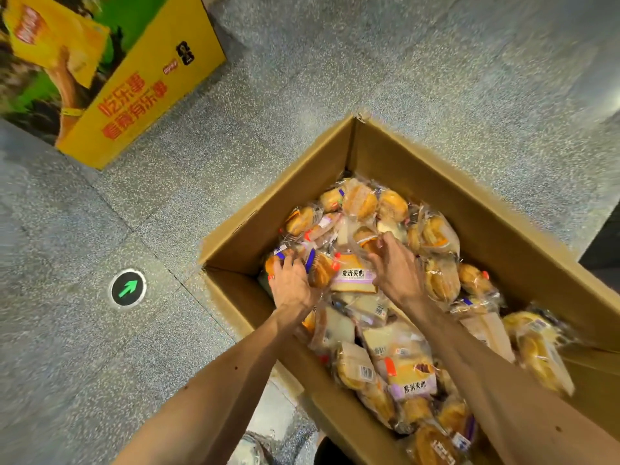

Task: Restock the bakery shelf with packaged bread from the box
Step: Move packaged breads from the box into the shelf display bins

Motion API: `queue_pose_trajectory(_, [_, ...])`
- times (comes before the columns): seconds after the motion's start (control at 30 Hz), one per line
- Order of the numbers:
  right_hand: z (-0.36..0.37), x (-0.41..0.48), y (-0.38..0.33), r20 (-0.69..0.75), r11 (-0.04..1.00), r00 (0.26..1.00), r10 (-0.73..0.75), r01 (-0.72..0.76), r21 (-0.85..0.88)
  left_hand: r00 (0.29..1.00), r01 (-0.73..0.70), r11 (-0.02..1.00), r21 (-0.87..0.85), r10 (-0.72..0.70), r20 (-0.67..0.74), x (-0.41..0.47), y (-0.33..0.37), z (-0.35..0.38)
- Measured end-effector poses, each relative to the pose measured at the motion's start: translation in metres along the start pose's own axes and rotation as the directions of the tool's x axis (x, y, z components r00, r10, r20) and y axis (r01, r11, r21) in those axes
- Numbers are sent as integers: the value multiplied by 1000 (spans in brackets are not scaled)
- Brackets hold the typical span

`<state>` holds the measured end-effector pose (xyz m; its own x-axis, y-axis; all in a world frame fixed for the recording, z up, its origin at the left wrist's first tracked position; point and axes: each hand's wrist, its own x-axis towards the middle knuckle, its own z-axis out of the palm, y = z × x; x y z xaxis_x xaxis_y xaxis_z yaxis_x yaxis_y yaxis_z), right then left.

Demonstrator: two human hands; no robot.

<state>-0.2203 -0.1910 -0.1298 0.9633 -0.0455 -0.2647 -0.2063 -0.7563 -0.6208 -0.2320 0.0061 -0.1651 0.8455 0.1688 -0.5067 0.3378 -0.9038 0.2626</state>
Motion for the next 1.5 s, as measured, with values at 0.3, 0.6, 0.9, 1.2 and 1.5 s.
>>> queue_pose_trajectory(0.3, [-29, -68, 1, 22, 999, 999, -38, 38, 24, 952, -298, 954, -25, 299, 73, -33, -7, -39])
queue_pose_trajectory(0.6, [-50, -133, -38, -320, 987, 943, 94, -47, 150, 670, -735, 653, 182, 741, 47, -53, 3, -85])
queue_pose_trajectory(0.9, [-45, -225, -99, -583, 967, 772, 255, -217, 137, -50, -975, -79, 207, 988, 143, -63, 3, -152])
queue_pose_trajectory(1.2, [-77, -356, -167, -688, 804, 476, 548, -73, 590, -525, -826, -550, 124, 831, 184, -144, 57, -192])
queue_pose_trajectory(1.5, [-84, -579, -220, -779, 769, 13, 627, 154, 621, -824, -527, -847, 72, 530, 201, -371, 89, -190])
